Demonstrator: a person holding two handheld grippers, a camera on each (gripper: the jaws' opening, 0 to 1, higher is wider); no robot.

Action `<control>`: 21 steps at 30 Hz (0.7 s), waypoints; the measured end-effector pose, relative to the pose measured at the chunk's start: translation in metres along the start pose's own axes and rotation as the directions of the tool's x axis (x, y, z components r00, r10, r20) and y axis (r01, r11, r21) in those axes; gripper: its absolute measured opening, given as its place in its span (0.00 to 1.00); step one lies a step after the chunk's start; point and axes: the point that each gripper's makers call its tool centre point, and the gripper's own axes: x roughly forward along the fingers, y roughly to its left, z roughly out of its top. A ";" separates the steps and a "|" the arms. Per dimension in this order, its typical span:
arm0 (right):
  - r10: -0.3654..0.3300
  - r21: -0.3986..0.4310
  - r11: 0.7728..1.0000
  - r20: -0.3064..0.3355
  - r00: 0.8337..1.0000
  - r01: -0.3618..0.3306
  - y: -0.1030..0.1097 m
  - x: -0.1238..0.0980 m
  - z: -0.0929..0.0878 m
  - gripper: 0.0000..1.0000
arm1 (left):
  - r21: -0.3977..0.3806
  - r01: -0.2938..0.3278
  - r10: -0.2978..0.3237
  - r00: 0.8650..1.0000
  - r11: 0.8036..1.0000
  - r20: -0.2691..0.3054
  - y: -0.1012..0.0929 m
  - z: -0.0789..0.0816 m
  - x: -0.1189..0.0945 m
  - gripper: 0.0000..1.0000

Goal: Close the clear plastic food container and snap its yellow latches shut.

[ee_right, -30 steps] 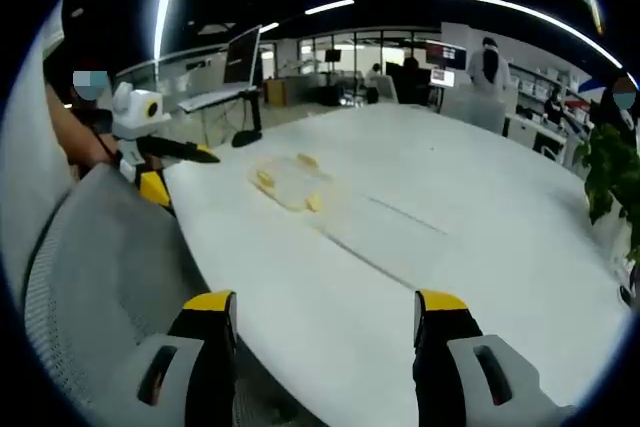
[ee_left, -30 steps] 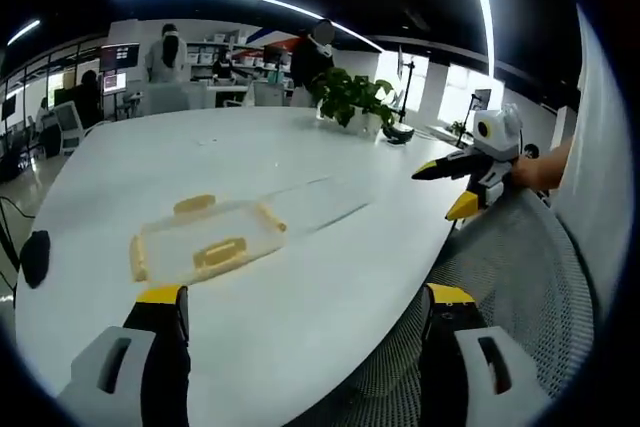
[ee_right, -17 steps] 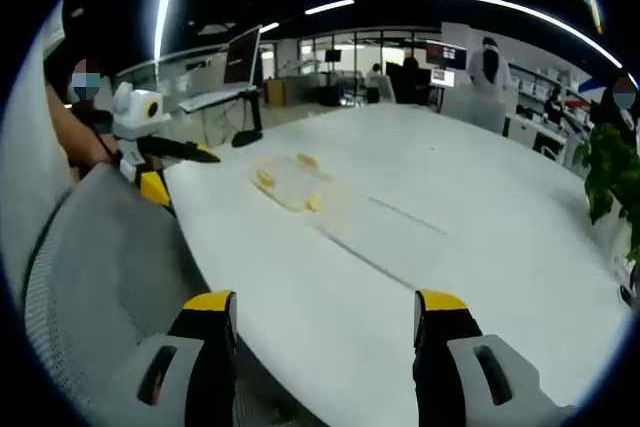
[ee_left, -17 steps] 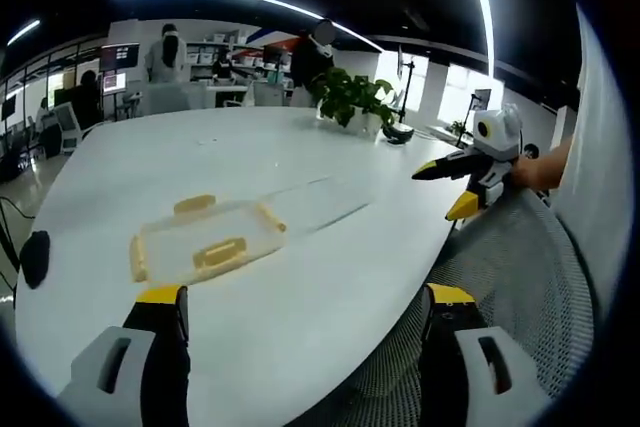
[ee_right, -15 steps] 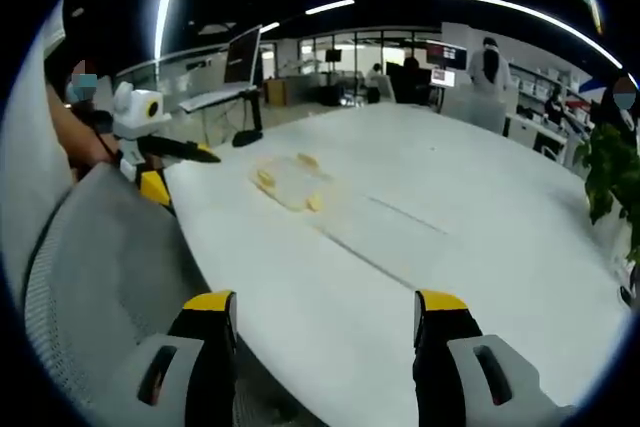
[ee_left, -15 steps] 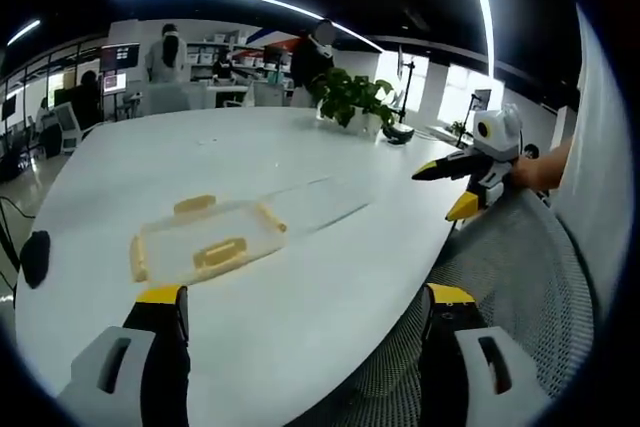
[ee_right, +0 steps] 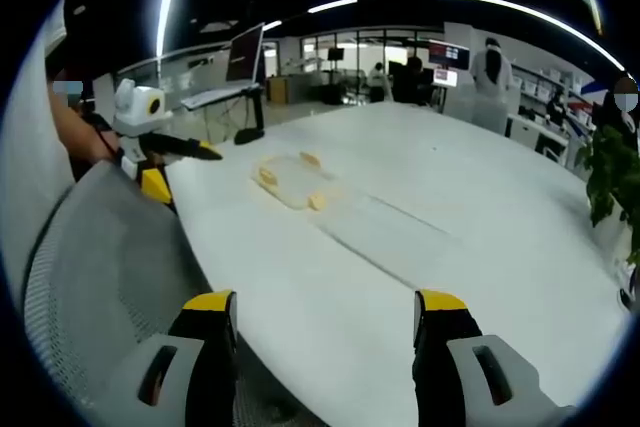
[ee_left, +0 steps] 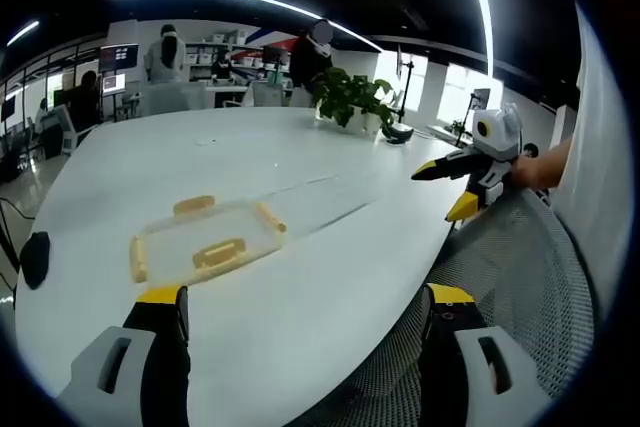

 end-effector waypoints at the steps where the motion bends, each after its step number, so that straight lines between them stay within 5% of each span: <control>1: 0.000 0.001 1.000 0.001 1.000 0.000 0.000 0.000 0.000 0.72 | 0.000 0.000 0.000 1.000 1.000 0.000 0.000 0.000 0.000 0.97; 21: 0.014 -0.004 1.000 0.022 1.000 -0.014 0.003 0.000 0.004 0.72 | -0.011 -0.006 0.006 1.000 1.000 0.000 0.001 0.000 0.000 0.98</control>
